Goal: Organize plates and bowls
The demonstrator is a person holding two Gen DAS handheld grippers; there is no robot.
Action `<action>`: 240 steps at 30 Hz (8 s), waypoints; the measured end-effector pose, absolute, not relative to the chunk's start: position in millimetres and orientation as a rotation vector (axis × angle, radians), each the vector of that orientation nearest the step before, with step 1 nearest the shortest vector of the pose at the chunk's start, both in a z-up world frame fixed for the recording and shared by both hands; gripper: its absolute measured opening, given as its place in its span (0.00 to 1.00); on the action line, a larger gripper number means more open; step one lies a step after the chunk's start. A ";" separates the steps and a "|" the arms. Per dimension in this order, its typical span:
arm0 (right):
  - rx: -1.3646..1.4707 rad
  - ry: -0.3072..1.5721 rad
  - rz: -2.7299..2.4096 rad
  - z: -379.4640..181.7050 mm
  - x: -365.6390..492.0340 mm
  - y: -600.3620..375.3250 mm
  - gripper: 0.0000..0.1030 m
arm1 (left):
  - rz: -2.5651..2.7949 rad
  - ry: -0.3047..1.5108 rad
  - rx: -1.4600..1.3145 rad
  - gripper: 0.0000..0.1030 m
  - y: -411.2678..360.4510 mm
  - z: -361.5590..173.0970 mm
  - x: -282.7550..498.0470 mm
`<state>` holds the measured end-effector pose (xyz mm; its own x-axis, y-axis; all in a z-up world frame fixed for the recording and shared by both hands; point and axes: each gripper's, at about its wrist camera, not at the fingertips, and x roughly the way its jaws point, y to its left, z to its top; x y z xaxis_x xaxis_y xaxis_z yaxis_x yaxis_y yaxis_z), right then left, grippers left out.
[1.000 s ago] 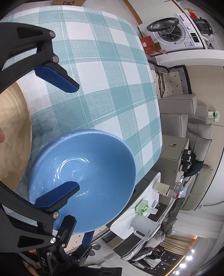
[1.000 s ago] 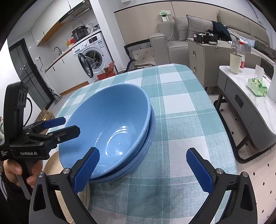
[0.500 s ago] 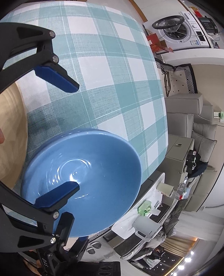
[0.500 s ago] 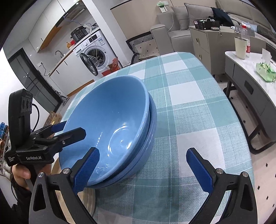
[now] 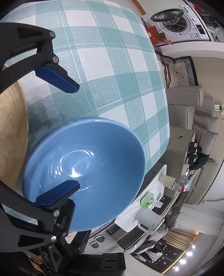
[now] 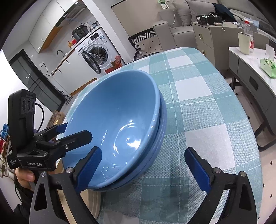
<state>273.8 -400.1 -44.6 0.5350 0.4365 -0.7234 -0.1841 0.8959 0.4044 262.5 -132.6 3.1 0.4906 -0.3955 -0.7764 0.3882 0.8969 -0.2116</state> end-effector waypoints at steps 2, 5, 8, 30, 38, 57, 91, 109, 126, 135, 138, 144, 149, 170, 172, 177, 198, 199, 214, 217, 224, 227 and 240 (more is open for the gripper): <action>0.293 0.931 0.376 -43.0 273.3 -398.2 0.85 | -0.481 0.941 -0.007 0.92 -133.7 3.7 262.0; 0.286 0.925 0.376 -41.0 272.2 -396.7 0.77 | -0.488 0.941 -0.002 0.88 -135.1 2.9 260.7; 0.277 0.919 0.372 -40.5 271.9 -395.3 0.70 | -0.482 0.948 0.005 0.77 -136.0 1.2 259.2; 0.204 0.901 0.332 -36.6 264.6 -387.8 0.59 | -0.475 0.936 0.044 0.46 -143.5 6.5 246.6; 0.196 0.893 0.330 -32.2 258.8 -388.9 0.58 | -0.465 0.929 0.046 0.46 -142.6 9.4 245.2; 0.184 0.862 0.327 -16.6 245.0 -392.1 0.58 | -0.464 0.885 0.056 0.46 -145.7 29.0 230.1; 0.108 0.764 0.386 36.2 203.3 -366.3 0.58 | -0.409 0.775 0.040 0.46 -116.9 77.1 181.9; 0.052 0.777 0.503 36.0 178.7 -328.1 0.58 | -0.317 0.753 0.038 0.46 -82.9 80.1 140.6; 0.014 0.823 0.602 22.6 157.5 -293.5 0.58 | -0.247 0.768 0.023 0.46 -52.4 66.2 106.0; -0.006 0.861 0.638 11.5 155.1 -283.7 0.58 | -0.226 0.795 0.016 0.46 -41.7 53.6 96.5; -0.011 0.876 0.643 7.2 155.1 -281.6 0.58 | -0.226 0.808 0.006 0.46 -39.1 48.6 95.8; -0.027 0.901 0.644 2.4 152.4 -276.5 0.58 | -0.229 0.832 -0.006 0.46 -35.7 39.2 95.3; -0.033 0.930 0.646 -3.6 154.0 -273.8 0.58 | -0.229 0.858 -0.008 0.46 -34.6 30.3 97.1; -0.051 0.933 0.628 -1.6 170.4 -262.4 0.61 | -0.230 0.890 -0.063 0.46 -21.0 17.2 115.0; -0.052 0.928 0.634 -0.7 171.0 -261.2 0.61 | -0.232 0.886 -0.070 0.47 -19.3 16.1 115.1; -0.063 0.923 0.631 -0.2 171.6 -260.2 0.62 | -0.229 0.886 -0.062 0.49 -20.5 17.9 112.4; -0.128 0.694 0.653 21.7 123.6 -274.8 0.99 | -0.185 0.588 -0.049 1.00 0.7 48.3 53.2; -0.123 0.673 0.657 23.0 119.3 -276.8 0.99 | -0.177 0.571 -0.045 1.00 1.1 48.0 50.2; -0.127 0.503 0.665 7.3 72.8 -298.0 0.99 | -0.112 0.418 0.017 1.00 -4.9 36.1 15.3; -0.121 0.483 0.684 -1.4 66.6 -299.2 0.99 | -0.109 0.409 0.008 1.00 -3.9 29.3 10.2; -0.091 0.482 0.697 -17.9 59.4 -305.4 0.99 | -0.104 0.389 -0.031 1.00 -0.5 16.7 1.1; -0.104 0.473 0.689 -23.6 55.0 -308.3 0.99 | -0.103 0.390 -0.027 1.00 -3.1 9.5 -1.9; -0.009 0.437 0.734 -35.2 50.6 -320.8 0.99 | -0.110 0.423 -0.036 1.00 -4.5 -6.9 -4.6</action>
